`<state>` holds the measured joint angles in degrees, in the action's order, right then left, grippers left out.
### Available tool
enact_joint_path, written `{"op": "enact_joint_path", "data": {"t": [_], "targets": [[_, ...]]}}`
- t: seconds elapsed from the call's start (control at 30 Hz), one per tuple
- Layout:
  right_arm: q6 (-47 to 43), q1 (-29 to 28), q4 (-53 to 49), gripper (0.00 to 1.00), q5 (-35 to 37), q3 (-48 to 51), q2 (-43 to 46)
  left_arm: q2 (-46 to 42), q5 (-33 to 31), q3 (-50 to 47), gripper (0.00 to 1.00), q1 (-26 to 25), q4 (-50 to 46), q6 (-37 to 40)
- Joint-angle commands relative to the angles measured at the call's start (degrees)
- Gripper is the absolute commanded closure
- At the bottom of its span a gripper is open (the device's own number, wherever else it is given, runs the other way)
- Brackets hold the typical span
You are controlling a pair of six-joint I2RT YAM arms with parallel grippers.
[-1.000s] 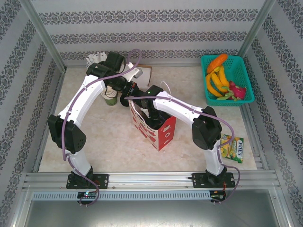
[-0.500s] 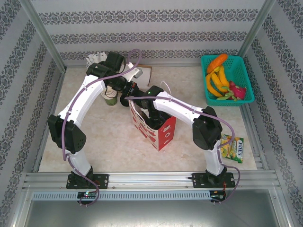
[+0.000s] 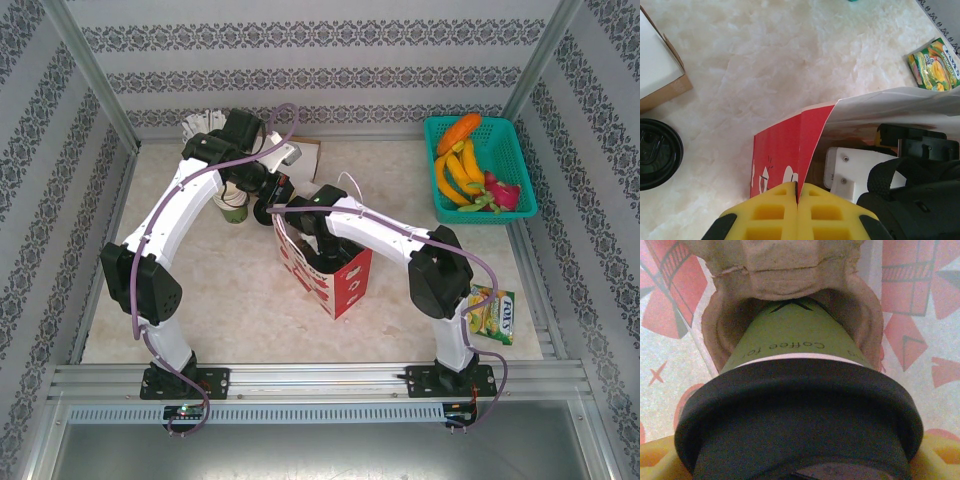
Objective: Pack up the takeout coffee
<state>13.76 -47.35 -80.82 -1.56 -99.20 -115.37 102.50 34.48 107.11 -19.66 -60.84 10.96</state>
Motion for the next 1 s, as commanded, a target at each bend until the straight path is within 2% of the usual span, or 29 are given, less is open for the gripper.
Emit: {"op": "enact_joint_path", "data": {"t": [0.0,0.97], "targets": [[1.44,1.0,7.21,0.54,2.98,4.94,-6.35,0.99,0.63,1.06,1.0,0.03,-1.33,-0.77],[2.76,1.53,14.28,0.54,0.45,10.15,-9.8,0.95,0.62,0.77,1.0,0.01,-1.49,-0.53]]}}
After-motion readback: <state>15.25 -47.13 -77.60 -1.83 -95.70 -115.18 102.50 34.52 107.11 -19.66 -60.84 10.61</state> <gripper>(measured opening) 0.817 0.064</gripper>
